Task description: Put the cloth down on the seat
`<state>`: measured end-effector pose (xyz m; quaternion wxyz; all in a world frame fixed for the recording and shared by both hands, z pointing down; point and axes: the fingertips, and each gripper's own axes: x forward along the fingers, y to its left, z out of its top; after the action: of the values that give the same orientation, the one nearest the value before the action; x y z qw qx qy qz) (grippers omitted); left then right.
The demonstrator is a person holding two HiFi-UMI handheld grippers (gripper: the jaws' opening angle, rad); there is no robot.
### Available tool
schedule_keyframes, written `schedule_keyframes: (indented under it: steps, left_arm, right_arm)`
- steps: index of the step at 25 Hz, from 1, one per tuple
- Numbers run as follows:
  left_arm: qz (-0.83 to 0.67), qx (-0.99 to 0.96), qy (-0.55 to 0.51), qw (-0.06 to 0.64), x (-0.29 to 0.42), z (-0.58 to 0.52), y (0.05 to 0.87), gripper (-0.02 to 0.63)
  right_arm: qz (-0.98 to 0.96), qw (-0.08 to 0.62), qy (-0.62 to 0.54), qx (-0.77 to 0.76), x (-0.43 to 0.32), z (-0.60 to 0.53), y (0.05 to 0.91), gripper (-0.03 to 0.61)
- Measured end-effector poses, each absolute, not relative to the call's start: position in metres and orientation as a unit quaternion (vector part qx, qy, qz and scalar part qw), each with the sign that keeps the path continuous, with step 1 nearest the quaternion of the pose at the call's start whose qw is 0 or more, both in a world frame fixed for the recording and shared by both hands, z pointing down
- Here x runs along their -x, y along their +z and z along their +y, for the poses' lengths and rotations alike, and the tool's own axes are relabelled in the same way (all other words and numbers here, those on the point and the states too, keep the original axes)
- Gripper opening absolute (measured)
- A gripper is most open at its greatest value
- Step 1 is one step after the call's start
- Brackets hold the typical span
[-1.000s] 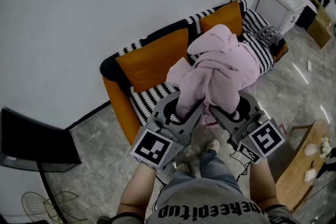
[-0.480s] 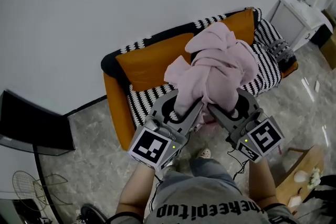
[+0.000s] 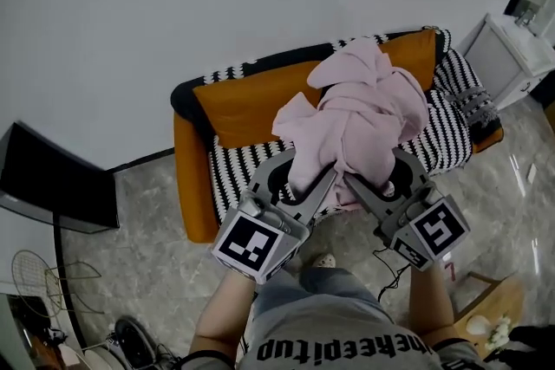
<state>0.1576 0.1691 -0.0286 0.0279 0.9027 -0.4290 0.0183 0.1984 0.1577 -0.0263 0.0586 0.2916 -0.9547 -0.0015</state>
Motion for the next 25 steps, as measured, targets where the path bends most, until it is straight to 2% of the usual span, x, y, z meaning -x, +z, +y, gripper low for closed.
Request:
schedule_keyframes:
  steps: [5, 15, 20, 25]
  left_arm:
    - [-0.437, -0.899, 0.021, 0.007, -0.158, 0.164, -0.023, 0.169]
    - [-0.43, -0.902, 0.033, 0.031, -0.156, 0.148, -0.002, 0.169]
    - [-0.421, -0.905, 0.041, 0.052, -0.142, 0.138, -0.002, 0.169]
    - [-0.408, -0.911, 0.035, 0.041, -0.112, 0.111, 0.006, 0.169]
  right_arm:
    - [-0.958, 0.053, 0.008, -0.282, -0.199, 0.154, -0.018, 0.236]
    - [-0.955, 0.058, 0.026, -0.29, -0.197, 0.139, 0.003, 0.236]
    - [-0.951, 0.062, 0.029, -0.3, -0.182, 0.128, 0.001, 0.238]
    - [-0.947, 0.07, 0.042, -0.311, -0.154, 0.105, 0.012, 0.238]
